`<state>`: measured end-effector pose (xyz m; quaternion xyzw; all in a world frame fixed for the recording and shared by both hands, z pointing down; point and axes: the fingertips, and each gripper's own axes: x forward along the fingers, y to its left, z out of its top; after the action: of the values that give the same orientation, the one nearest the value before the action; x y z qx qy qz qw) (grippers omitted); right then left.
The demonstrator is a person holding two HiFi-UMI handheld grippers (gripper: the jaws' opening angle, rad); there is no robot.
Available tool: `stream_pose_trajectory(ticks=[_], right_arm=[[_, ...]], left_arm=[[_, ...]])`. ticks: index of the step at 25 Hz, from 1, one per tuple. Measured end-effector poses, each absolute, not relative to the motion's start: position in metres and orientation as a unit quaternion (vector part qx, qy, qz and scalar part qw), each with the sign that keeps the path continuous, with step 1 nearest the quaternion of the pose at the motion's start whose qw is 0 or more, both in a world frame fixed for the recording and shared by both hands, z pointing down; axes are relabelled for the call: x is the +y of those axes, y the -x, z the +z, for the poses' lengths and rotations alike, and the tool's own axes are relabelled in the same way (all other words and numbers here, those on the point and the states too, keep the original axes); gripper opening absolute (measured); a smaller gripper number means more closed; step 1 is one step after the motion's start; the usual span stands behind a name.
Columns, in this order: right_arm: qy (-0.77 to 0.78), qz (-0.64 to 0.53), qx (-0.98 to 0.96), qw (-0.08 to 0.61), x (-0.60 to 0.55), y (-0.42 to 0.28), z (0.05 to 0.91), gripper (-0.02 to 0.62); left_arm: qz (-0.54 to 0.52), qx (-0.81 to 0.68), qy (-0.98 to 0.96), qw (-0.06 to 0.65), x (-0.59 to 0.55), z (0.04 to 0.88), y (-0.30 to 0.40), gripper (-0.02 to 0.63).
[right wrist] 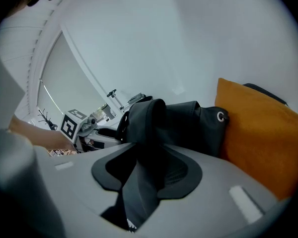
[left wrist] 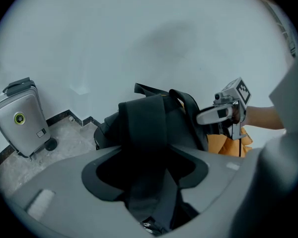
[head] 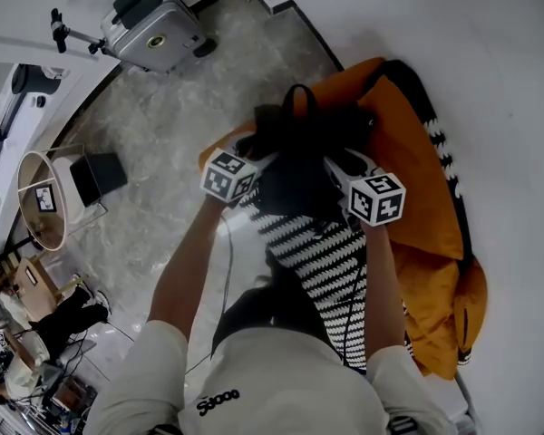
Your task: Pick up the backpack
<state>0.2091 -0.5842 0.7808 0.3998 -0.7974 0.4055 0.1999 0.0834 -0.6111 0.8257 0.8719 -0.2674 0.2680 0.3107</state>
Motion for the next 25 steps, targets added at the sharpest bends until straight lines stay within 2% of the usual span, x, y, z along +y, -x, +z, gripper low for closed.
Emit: stream_pose_trajectory(ticks=[6,16,25], right_arm=[[-0.389,0.401,-0.800,0.220,-0.566,-0.201,0.781,0.048],[-0.392,0.391,-0.804,0.216,-0.545,-0.189,0.762,0.043],[-0.407,0.378,-0.806,0.203,-0.512,-0.180,0.727,0.044]], left_arm=[[0.271,-0.287,-0.872,0.289,-0.605,0.818,-0.079,0.225],[0.261,-0.316,-0.870,0.272,-0.584,0.794,-0.069,0.206],[0.258,-0.362,-0.860,0.251,-0.549,0.767,-0.060,0.100]])
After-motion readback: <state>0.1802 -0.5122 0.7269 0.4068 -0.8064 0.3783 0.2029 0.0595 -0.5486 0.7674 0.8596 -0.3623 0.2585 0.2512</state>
